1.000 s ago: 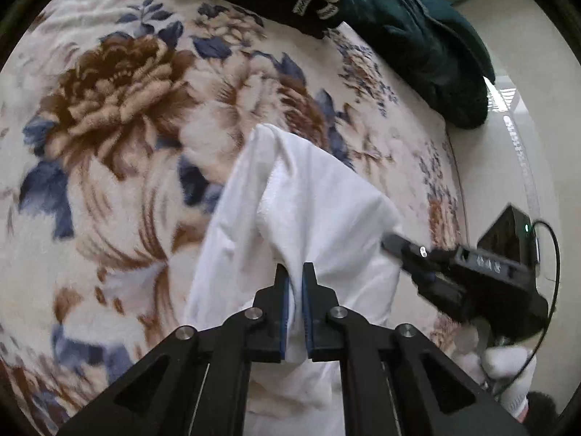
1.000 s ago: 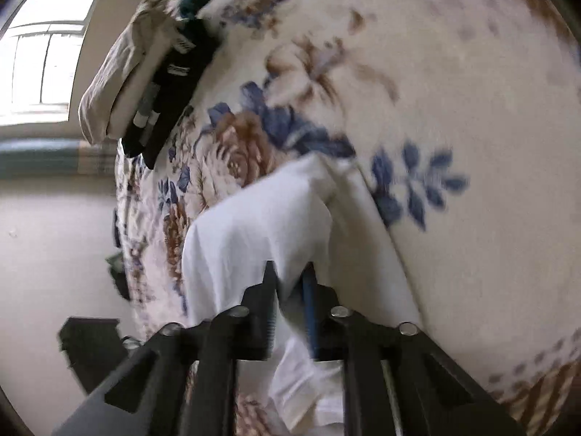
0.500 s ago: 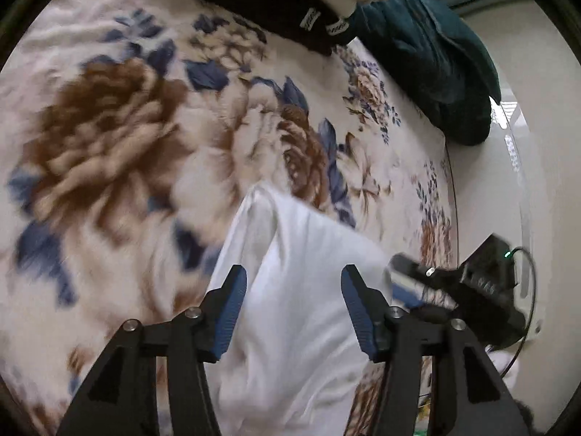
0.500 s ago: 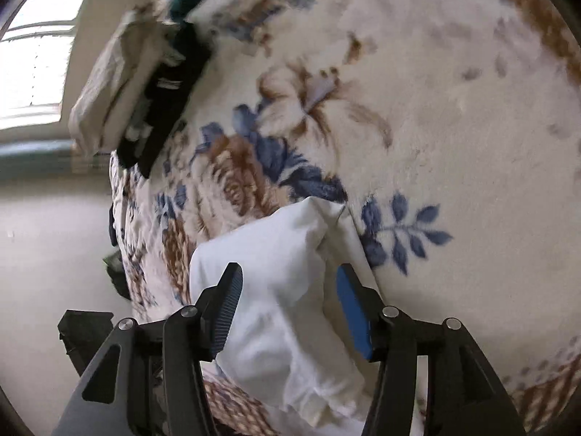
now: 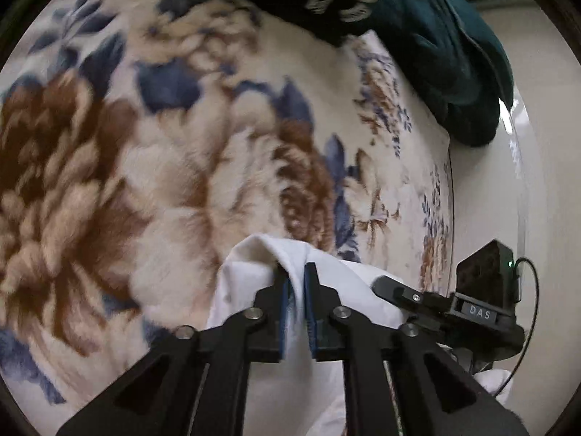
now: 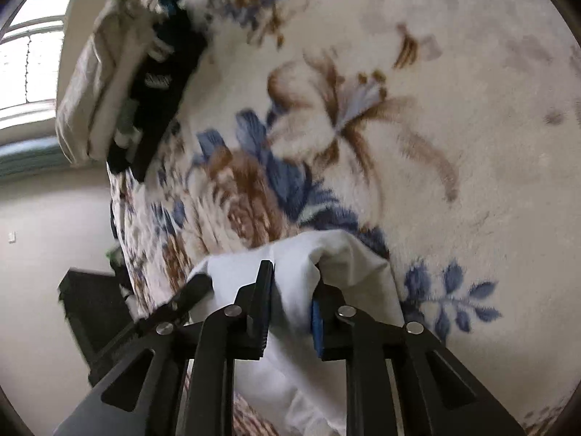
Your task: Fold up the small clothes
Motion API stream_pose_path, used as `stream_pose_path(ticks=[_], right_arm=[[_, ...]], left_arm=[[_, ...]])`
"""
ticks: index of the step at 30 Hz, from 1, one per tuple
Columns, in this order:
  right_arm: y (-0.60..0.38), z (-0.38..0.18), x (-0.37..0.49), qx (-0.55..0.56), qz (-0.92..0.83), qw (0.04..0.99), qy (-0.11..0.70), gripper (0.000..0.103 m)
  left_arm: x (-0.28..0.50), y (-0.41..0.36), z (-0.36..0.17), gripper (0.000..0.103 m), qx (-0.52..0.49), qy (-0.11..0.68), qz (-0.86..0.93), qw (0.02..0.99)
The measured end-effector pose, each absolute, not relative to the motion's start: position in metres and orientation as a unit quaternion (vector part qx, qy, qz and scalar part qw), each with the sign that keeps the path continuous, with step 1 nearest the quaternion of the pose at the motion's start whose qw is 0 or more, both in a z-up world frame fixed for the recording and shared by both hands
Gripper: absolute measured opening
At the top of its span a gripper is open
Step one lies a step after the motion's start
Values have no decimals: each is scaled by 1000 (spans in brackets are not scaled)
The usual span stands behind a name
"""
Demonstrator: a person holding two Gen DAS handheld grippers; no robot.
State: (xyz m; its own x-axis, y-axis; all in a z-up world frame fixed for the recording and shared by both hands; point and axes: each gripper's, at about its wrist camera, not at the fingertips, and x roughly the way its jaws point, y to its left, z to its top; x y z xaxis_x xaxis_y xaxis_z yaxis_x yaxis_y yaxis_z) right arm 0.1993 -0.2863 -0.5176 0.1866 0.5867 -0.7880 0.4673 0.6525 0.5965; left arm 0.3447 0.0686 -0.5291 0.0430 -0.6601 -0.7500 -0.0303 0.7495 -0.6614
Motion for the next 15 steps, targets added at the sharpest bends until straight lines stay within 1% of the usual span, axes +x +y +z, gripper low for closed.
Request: stream_pose_path(ticks=[1,2,3,4,5,7,8,9,10,11,12,14,15], right_arm=[[-287,-516,198,410,52,646,642,34],[-288,-512,193,404,55,646,645,47],[-290,-507,186,399,57,648,647,54],[-291,-503,178,395,64,649,647,55],[-291,-502,170,391,72,648,649,55],[-285,-507,154,382,88,635,666,55],[-281,-512,148,378,96,628,674,55],[-276,-516,141,364,99,626,682,51],[-271,-519,137,350,101,632,684,41],[-267,-523,133,335,98,638,686,15],[-266,-527,130,330,93,635,692,13],[-271,-532,126,329,65,637,693,13],[-273,-532,125,324,55,641,693,16]], left_arm=[[341,73,-526,18,-272,649,-239,669],[334,77,-522,27,-276,645,-245,669],[326,80,-518,39,-270,644,-245,672],[318,80,-515,44,-265,644,-247,674],[309,79,-514,46,-262,644,-250,674],[293,73,-510,41,-237,636,-239,694],[282,67,-503,21,-206,623,-235,717],[277,61,-503,8,-188,621,-238,723],[272,55,-505,9,-159,625,-230,728],[267,53,-510,9,-142,632,-223,728],[265,54,-520,9,-134,646,-212,721],[262,60,-528,13,-140,656,-202,714],[261,66,-527,13,-166,656,-208,706]])
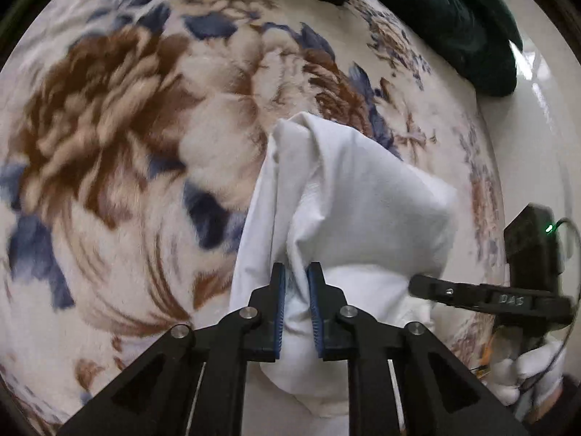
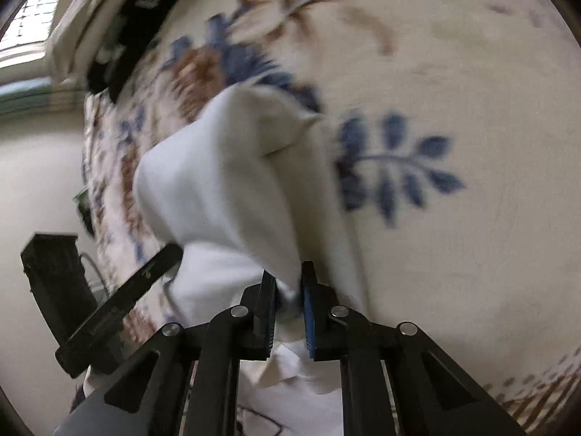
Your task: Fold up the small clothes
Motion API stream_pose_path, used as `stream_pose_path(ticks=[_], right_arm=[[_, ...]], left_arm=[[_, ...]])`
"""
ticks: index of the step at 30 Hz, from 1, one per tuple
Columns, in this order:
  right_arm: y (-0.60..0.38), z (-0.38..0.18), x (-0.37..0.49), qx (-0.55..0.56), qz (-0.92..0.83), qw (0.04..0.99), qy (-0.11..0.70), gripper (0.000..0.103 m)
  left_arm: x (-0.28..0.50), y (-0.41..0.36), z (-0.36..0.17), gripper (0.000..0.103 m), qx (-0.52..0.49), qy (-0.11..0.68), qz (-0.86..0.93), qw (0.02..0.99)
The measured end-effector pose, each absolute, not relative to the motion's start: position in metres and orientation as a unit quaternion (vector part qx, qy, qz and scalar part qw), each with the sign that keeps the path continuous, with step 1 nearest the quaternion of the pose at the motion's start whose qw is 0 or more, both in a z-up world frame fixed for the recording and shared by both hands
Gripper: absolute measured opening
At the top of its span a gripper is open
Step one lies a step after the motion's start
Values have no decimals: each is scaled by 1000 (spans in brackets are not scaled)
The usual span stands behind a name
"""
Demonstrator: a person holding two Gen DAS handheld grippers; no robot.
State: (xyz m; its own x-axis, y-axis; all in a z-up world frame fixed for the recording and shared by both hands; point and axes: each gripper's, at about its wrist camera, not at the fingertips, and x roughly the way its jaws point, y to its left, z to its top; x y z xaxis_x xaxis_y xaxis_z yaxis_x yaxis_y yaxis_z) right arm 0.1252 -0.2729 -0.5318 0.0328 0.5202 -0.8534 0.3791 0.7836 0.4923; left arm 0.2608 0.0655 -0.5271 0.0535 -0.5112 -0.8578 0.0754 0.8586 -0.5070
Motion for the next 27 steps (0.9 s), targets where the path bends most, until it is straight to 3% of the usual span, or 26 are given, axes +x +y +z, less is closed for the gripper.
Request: stream_pose_path(ticks=[3,7,8,10,14,19,21,22,23,24,25,26,27], right_arm=[[-273,-525,121,322,50,638,698,31],[-265,-511,114,306,61,650,693,34],[-263,-511,111,310,62,649,691,34],[-262,-512,106,320,58,650,687,13],[-271,-514,94,436,73,612,656,10],[-272,-519,94,348,26,635,690,11],[-271,-514,93,342,26,640,688,28],[-270,-509,93,330,23,644,690,36],[-268,-505,92,322,20,647,691,43],[-267,-499,90,320,22,651,688,43],[-266,-494,86,323,28,654,684,44],[-266,-492,80,323,32,652,685,50],[-264,-490,73,317,35,650,690,53]], left_arm=[[255,77,-516,26,-213,657,-203,694],[238,80,-505,29,-227,653,-205,692],[232,77,-505,26,-211,653,-199,699],[221,76,-502,0,-190,644,-185,718],[218,79,-500,1,-182,638,-174,728],[220,83,-509,6,-169,659,-169,713],[219,84,-498,7,-164,653,-165,720],[217,86,-491,10,-158,651,-160,725],[213,88,-484,19,-160,645,-162,730],[208,90,-478,35,-165,640,-166,732],[201,93,-475,45,-171,642,-165,729],[196,94,-474,64,-174,646,-161,726],[188,96,-474,71,-174,650,-158,723]])
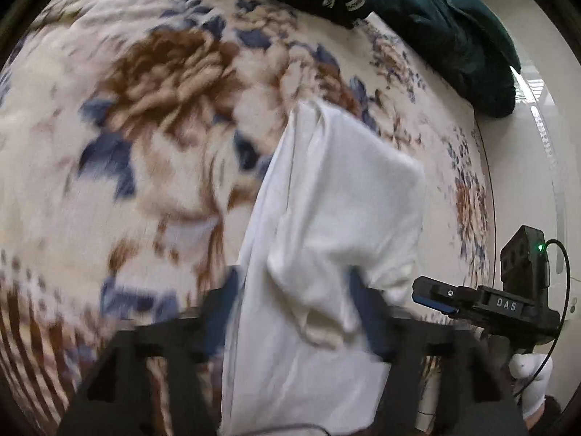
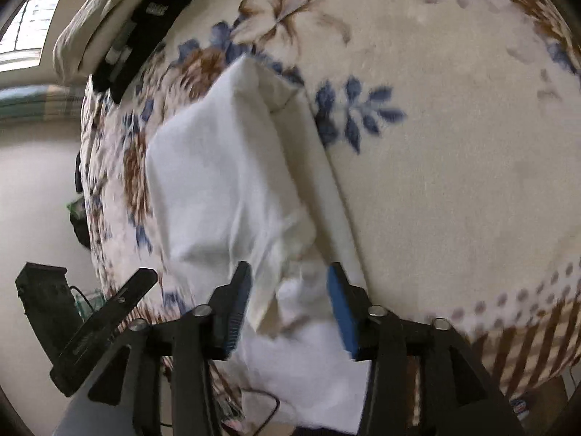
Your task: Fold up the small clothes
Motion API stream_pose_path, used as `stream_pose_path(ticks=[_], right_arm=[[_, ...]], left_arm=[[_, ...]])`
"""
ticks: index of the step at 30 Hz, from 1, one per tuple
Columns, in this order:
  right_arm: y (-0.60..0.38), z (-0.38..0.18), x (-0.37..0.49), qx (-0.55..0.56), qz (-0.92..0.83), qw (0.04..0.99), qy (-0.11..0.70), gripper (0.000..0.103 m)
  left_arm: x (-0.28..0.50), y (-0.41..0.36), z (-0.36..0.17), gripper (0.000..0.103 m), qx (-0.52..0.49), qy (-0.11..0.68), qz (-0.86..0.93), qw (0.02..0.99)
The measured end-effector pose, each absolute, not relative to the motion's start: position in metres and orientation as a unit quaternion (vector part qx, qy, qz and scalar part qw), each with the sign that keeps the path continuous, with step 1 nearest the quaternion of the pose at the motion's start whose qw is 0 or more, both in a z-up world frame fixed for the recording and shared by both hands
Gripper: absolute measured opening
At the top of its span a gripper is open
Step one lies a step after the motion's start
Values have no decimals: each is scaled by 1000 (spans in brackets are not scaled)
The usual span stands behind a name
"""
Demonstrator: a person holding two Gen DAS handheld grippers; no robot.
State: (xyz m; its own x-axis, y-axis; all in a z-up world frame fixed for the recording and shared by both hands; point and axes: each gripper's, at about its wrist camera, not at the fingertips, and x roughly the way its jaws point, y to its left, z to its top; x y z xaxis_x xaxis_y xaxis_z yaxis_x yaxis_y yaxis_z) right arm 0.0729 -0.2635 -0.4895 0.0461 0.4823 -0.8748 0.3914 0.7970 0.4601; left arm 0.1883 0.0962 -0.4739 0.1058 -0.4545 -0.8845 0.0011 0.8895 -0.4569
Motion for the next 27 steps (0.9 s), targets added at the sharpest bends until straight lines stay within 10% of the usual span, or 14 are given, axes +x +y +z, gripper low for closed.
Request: stream_pose_path(ticks=[24,26,27], right_arm=[[-276,-561,-132,375,34,554,742,53],[-270,-566,-138,381,44,554,739,53],[-268,-566,-140,380,52,554,739,49]], left_arm=[[14,98,-538,68,-175,725,-124,654],[10,99,-536,50,-175,719,-122,661],[8,99,-535,18,-170,719,-124,662]])
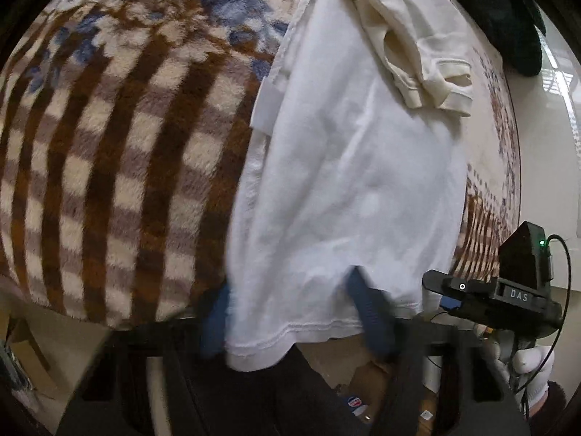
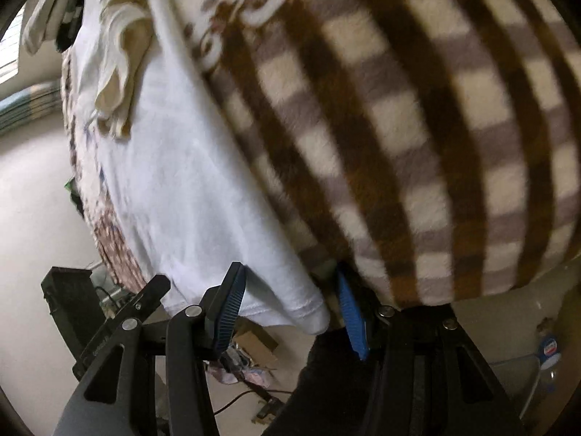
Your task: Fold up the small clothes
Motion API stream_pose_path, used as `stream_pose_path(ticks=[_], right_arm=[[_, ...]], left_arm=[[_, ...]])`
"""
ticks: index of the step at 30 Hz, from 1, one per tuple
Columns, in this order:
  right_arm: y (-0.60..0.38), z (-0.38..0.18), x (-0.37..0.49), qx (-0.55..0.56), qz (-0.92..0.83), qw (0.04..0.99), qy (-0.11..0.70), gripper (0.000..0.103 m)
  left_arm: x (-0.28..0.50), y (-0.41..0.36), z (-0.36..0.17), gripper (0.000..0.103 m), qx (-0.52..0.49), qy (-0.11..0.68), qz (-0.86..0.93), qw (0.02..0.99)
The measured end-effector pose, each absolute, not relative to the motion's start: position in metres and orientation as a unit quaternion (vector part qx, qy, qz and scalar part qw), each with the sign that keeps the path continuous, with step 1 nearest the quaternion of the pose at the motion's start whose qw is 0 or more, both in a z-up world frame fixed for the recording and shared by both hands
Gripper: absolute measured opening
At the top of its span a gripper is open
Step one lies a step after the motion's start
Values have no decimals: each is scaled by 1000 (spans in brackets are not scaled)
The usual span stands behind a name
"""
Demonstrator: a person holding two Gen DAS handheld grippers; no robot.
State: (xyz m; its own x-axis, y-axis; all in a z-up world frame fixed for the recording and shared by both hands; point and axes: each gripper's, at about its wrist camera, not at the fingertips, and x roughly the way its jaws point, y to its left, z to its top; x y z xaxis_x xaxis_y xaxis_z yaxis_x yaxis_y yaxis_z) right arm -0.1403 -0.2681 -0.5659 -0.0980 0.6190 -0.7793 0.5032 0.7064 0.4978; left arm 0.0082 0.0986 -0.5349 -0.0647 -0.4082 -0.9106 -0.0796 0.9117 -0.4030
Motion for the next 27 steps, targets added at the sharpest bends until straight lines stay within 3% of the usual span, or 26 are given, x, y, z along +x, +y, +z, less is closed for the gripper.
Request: stream_pose_path(ticks=[1,3,5,16,21,27], right_arm=[[-266,-565,-143,378,56,557,738,45],[-260,-562,-146,376,70,561,734,16],[-258,-555,-149,382,74,567,726,9],[-276,-453,-108,435,127,629,631,8],[-291,-421,-37,445,135,662,587,8],[-312,-430,75,463,94,683,556,8]], left_arm=[[7,98,-534,8,-166,717,-129,664],[5,95,-527,6,-166,704,-139,677],[3,97,-516,6,-171,693,-143,686],[75,126,-407,5,-318,576,-186,730],[154,120,-411,5,-357,545,-194,734],[260,107,-452,6,-370,555,-184,722]])
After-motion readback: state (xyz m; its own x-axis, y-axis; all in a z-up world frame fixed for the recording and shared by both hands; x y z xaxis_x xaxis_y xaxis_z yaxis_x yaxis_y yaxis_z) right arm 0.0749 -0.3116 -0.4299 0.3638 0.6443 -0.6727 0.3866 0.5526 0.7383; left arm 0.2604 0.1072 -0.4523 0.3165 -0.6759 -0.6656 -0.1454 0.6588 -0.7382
